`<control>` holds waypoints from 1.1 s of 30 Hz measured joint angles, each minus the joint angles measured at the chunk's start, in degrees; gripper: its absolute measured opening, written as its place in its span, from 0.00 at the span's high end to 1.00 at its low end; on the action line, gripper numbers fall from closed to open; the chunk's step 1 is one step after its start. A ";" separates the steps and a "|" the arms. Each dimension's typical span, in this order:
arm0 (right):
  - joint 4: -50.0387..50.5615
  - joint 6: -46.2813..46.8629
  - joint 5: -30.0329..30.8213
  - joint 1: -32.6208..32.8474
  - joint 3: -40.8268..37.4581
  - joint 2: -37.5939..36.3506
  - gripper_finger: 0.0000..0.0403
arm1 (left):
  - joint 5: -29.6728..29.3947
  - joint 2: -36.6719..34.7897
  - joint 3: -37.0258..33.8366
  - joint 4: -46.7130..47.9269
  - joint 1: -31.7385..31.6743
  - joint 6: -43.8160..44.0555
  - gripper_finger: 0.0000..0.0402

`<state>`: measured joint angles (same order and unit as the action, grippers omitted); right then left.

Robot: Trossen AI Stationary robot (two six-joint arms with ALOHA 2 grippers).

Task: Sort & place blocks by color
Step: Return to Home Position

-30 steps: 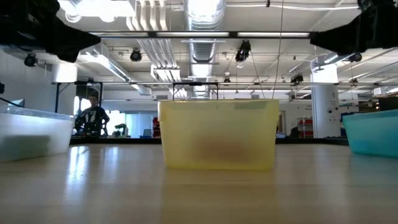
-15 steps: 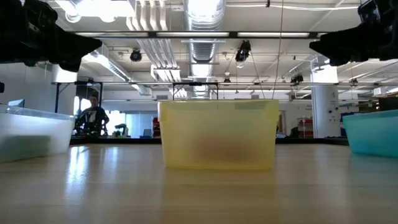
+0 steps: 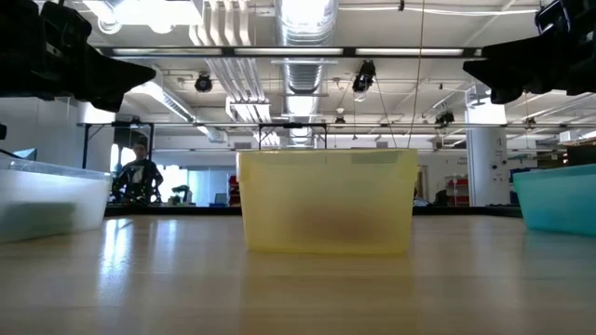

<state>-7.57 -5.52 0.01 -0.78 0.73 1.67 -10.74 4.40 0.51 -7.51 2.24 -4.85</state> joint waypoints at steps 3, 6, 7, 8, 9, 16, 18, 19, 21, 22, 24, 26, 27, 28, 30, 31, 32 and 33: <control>0.00 0.08 0.00 0.00 0.00 -0.02 0.46 | 0.00 0.52 -0.02 -0.09 0.00 0.01 0.99; 0.00 0.03 0.00 0.00 -0.02 -0.02 0.46 | 0.00 0.90 -0.02 -0.13 0.00 0.01 0.99; 0.00 0.03 0.00 0.00 -0.02 -0.02 0.46 | 0.00 1.07 -0.02 -0.11 0.00 -0.01 0.99; 0.00 0.03 0.00 0.00 -0.02 -0.02 0.46 | 0.00 1.18 -0.02 -0.07 0.00 0.00 0.99; 0.00 0.03 0.01 0.00 -0.02 -0.02 0.46 | 0.00 1.26 -0.02 -0.07 0.00 -0.01 0.99; 0.00 0.03 0.02 0.00 -0.04 -0.02 0.46 | 0.00 2.43 -0.07 -0.09 0.00 -0.01 0.99; 0.00 0.03 0.04 0.00 -0.04 -0.02 0.46 | 0.00 2.74 -0.07 -0.10 0.00 -0.01 0.99; 0.00 0.03 0.04 0.00 -0.04 -0.02 0.46 | 0.00 2.97 -0.07 -0.13 0.00 -0.01 0.99; 0.01 0.03 0.04 0.00 -0.04 -0.02 0.46 | 0.00 3.30 -0.07 -0.08 0.00 -0.01 0.99; 0.00 0.02 0.04 0.00 -0.04 -0.02 0.46 | 0.00 3.49 -0.07 -0.12 0.00 -0.01 0.99; 0.00 0.02 0.04 0.00 -0.04 -0.02 0.46 | 0.00 3.86 -0.07 -0.08 0.00 -0.01 0.99; 0.01 0.01 0.06 0.00 -0.06 -0.02 0.46 | 0.00 4.22 -0.09 -0.11 0.00 -0.01 0.99; 0.01 0.01 0.07 0.00 -0.07 -0.02 0.46 | 0.00 4.41 -0.09 -0.10 0.00 -0.01 0.99; 0.02 0.01 0.07 0.00 -0.07 -0.02 0.46 | 0.00 4.57 -0.09 -0.09 0.00 -0.01 0.99; 0.02 0.01 0.07 0.00 -0.07 -0.02 0.46 | 0.00 4.87 -0.11 -0.11 0.00 -0.01 0.99; 0.02 0.01 0.07 0.00 -0.07 -0.02 0.46 | 0.00 5.06 -0.11 -0.11 0.00 -0.01 0.99; 0.02 0.01 0.07 0.00 -0.07 -0.02 0.46 | 0.00 5.18 -0.11 -0.09 0.00 -0.01 0.99; 0.02 0.01 0.07 0.00 -0.07 -0.02 0.46 | 0.00 5.31 -0.11 -0.11 0.00 -0.01 0.99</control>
<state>-7.55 -5.52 0.08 -0.78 0.67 1.65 -10.74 9.71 0.40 -7.62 2.24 -4.86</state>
